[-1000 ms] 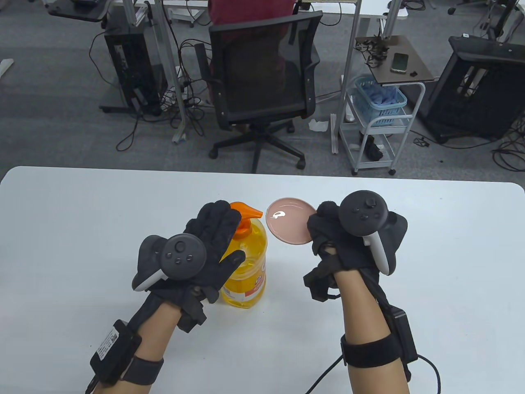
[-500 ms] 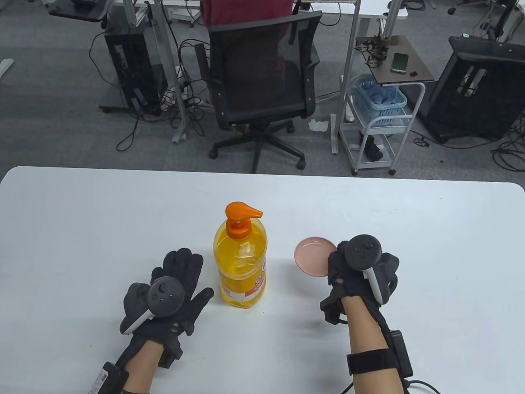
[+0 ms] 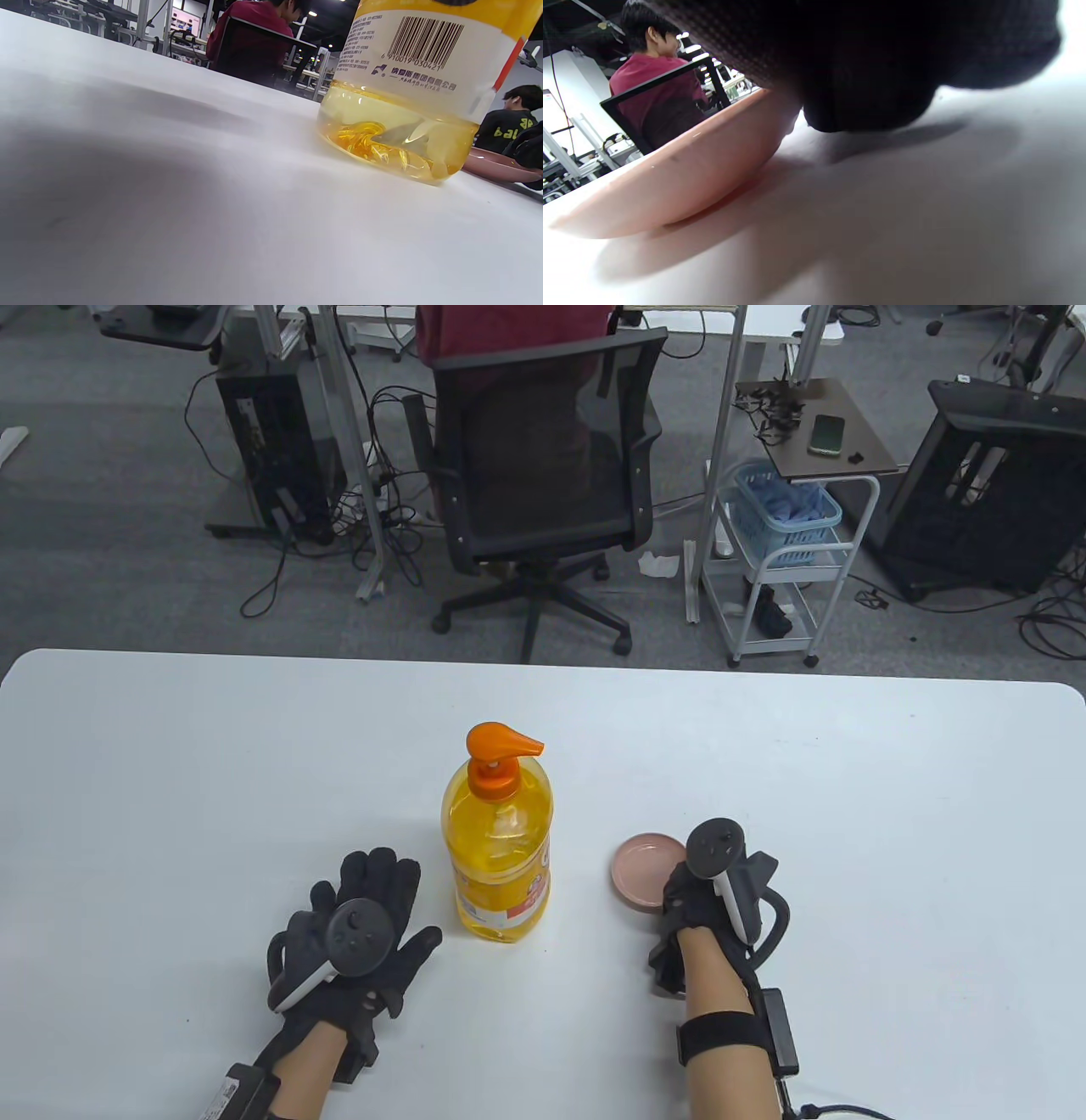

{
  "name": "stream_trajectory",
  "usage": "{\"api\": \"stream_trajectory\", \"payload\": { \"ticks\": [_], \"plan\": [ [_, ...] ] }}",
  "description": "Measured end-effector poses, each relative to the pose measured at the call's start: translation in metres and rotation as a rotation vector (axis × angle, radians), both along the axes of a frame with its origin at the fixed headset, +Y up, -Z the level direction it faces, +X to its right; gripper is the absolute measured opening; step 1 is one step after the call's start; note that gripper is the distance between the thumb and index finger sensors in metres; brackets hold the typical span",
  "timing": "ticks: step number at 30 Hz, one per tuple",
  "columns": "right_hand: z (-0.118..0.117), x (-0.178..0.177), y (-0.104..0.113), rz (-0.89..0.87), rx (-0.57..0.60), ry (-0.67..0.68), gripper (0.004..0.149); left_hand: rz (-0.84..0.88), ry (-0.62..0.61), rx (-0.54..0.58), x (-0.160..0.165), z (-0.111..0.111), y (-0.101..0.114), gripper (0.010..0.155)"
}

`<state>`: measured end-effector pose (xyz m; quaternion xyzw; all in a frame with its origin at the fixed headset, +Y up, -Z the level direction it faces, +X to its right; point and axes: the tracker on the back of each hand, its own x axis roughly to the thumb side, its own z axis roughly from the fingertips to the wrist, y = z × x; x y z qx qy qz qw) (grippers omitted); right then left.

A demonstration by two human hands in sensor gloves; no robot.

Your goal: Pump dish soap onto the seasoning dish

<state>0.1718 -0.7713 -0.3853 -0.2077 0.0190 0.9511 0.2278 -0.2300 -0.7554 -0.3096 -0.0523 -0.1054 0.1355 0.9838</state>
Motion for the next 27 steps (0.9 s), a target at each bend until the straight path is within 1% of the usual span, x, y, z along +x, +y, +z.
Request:
{"api": "stream_trajectory", "payload": {
  "ticks": [4, 5, 8, 10, 12, 14, 15, 18, 20, 21, 22, 24, 27],
  "plan": [
    [0.006, 0.002, 0.010, -0.027, -0.029, 0.039, 0.056, 0.000, 0.006, 0.005, -0.001, 0.001, 0.003, 0.083],
    [0.010, 0.005, 0.016, -0.019, -0.005, 0.050, 0.057, 0.001, 0.009, 0.006, -0.001, 0.002, 0.005, 0.082],
    [0.022, 0.009, 0.037, 0.044, 0.104, 0.103, 0.060, 0.000, 0.020, -0.002, -0.001, 0.006, 0.009, 0.081],
    [0.036, 0.010, 0.051, 0.095, 0.186, 0.172, 0.061, -0.001, 0.036, -0.001, -0.001, 0.010, 0.013, 0.082],
    [0.056, 0.012, 0.061, 0.138, 0.304, 0.286, 0.062, -0.014, 0.043, 0.021, -0.002, 0.014, 0.019, 0.082],
    [0.073, 0.011, 0.063, 0.164, 0.377, 0.371, 0.063, -0.015, 0.045, 0.047, -0.001, 0.017, 0.023, 0.083],
    [0.078, 0.011, 0.063, 0.177, 0.395, 0.396, 0.064, -0.014, 0.047, 0.055, -0.001, 0.018, 0.024, 0.083],
    [0.094, 0.006, 0.054, 0.250, 0.443, 0.482, 0.068, -0.025, 0.042, 0.083, 0.002, 0.021, 0.026, 0.086],
    [0.096, 0.001, 0.048, 0.317, 0.428, 0.535, 0.071, -0.047, 0.043, 0.096, 0.006, 0.023, 0.023, 0.088],
    [0.096, 0.000, 0.047, 0.347, 0.379, 0.545, 0.073, -0.061, 0.042, 0.090, 0.008, 0.022, 0.022, 0.089],
    [0.097, -0.001, 0.047, 0.367, 0.366, 0.543, 0.074, -0.074, 0.046, 0.079, 0.010, 0.022, 0.020, 0.089],
    [0.098, -0.004, 0.044, 0.359, 0.393, 0.568, 0.076, -0.083, 0.042, 0.066, 0.011, 0.020, 0.017, 0.090],
    [0.099, -0.008, 0.043, 0.394, 0.363, 0.597, 0.077, -0.080, 0.040, 0.064, 0.011, 0.020, 0.016, 0.091]
  ]
}}
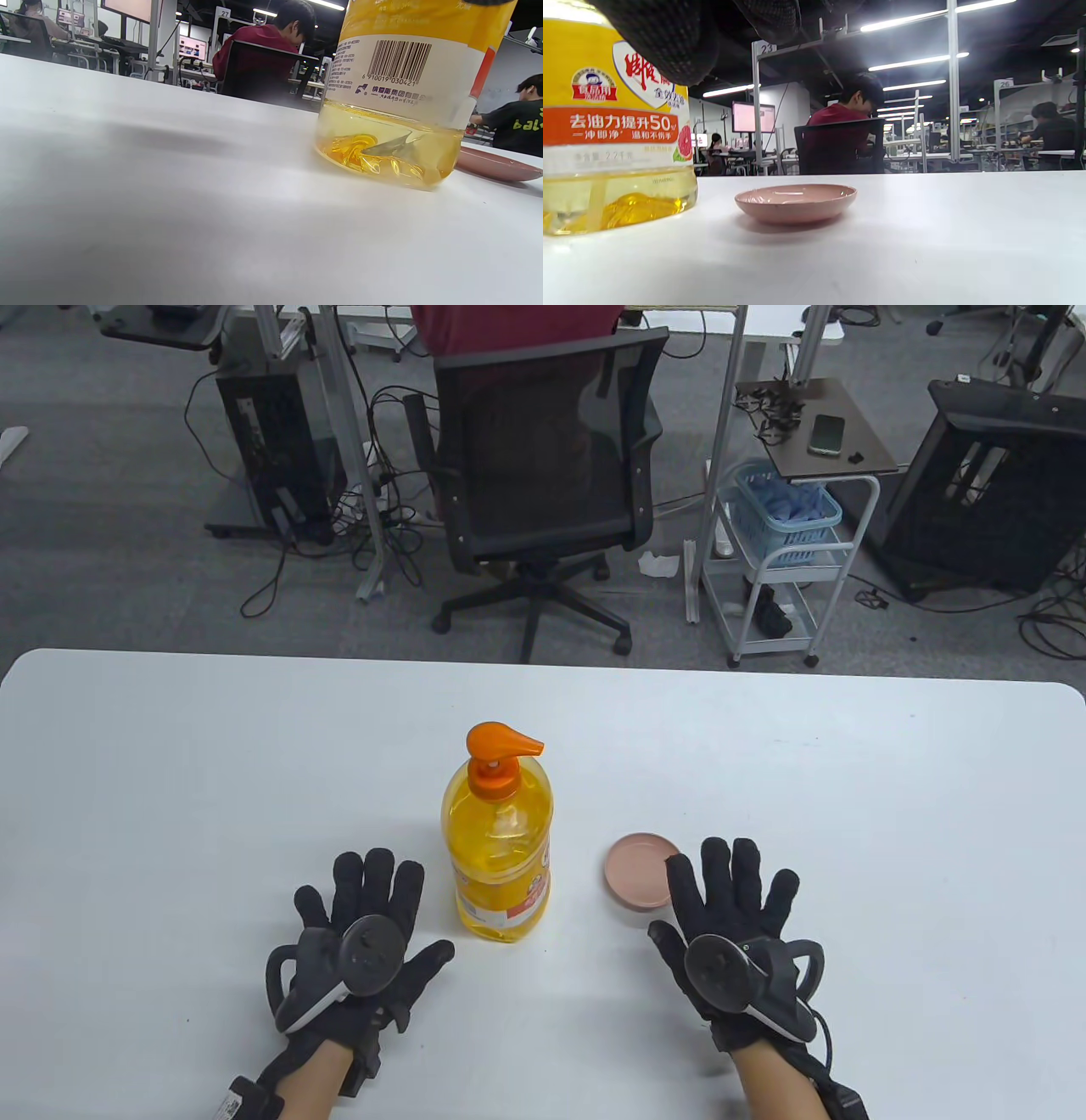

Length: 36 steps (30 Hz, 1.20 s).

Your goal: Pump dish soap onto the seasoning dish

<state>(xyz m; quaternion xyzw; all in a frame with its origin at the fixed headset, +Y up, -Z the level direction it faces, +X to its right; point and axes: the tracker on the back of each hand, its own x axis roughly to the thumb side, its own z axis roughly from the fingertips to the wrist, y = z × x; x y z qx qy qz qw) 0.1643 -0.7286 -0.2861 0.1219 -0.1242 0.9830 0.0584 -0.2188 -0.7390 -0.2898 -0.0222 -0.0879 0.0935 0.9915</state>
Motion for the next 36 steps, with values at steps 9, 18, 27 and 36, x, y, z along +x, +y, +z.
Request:
{"api": "stream_trajectory", "payload": {
  "ticks": [9, 18, 27, 36],
  "plan": [
    [0.003, -0.008, 0.001, 0.019, -0.020, 0.034, 0.080, 0.024, -0.014, -0.001, -0.001, 0.000, 0.000, 0.091],
    [0.000, -0.004, -0.003, 0.016, -0.077, 0.028, 0.083, -0.005, -0.035, -0.032, 0.005, -0.005, -0.008, 0.091],
    [0.003, -0.011, -0.001, 0.039, -0.090, 0.046, 0.084, 0.004, -0.035, -0.047, 0.004, -0.005, -0.007, 0.091],
    [0.005, -0.012, -0.001, 0.023, -0.103, 0.056, 0.084, 0.014, -0.027, -0.051, 0.002, -0.004, -0.008, 0.091]
  ]
}}
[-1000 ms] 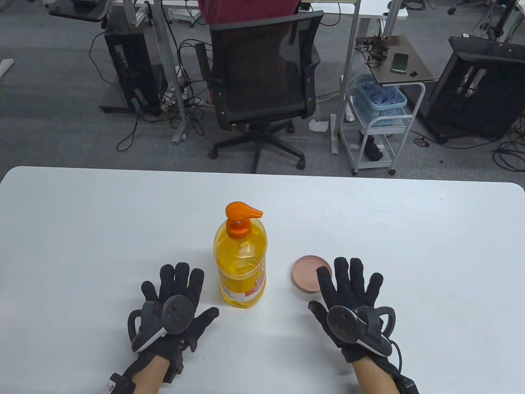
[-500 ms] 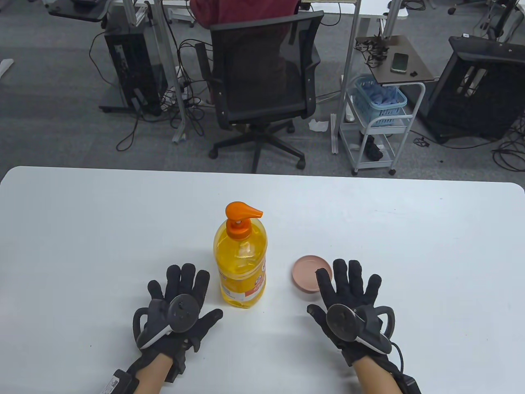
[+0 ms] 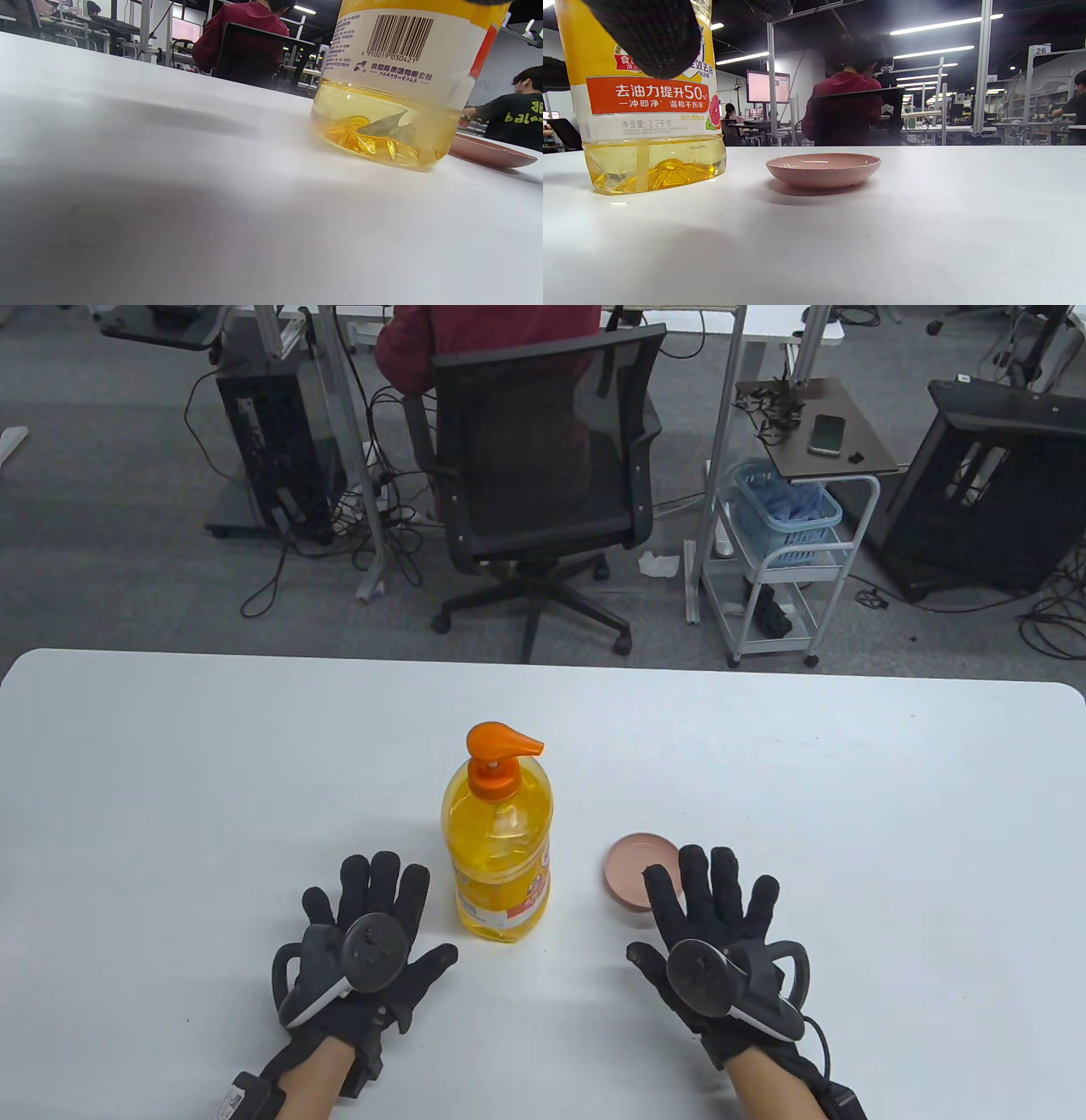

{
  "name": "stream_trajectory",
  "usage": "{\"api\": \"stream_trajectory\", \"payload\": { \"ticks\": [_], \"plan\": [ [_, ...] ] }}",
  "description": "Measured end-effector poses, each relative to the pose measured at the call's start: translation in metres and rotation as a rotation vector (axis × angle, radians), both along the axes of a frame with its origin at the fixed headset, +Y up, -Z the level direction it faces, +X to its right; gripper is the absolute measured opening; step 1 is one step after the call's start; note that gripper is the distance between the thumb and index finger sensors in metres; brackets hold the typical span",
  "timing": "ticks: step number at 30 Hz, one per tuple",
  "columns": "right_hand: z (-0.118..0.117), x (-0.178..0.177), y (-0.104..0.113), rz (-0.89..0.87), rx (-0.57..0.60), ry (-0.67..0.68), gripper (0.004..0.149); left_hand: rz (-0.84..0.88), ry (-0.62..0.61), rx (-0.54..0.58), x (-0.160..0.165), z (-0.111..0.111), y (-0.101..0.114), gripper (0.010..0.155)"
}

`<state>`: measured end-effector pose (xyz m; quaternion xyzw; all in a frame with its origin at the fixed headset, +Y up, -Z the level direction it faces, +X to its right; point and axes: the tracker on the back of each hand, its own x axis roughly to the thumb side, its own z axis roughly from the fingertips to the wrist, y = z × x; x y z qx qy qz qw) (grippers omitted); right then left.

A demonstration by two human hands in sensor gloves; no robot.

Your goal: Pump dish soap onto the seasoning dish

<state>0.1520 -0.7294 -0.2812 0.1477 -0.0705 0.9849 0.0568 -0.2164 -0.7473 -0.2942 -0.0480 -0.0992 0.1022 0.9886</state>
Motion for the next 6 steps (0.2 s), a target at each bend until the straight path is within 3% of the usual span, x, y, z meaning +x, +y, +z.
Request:
{"api": "stream_trajectory", "payload": {
  "ticks": [6],
  "plan": [
    [0.0026, -0.0021, 0.0026, 0.008, 0.007, -0.006, 0.084, -0.008, -0.010, 0.016, 0.0005, 0.0005, 0.0029, 0.091]
  ]
}}
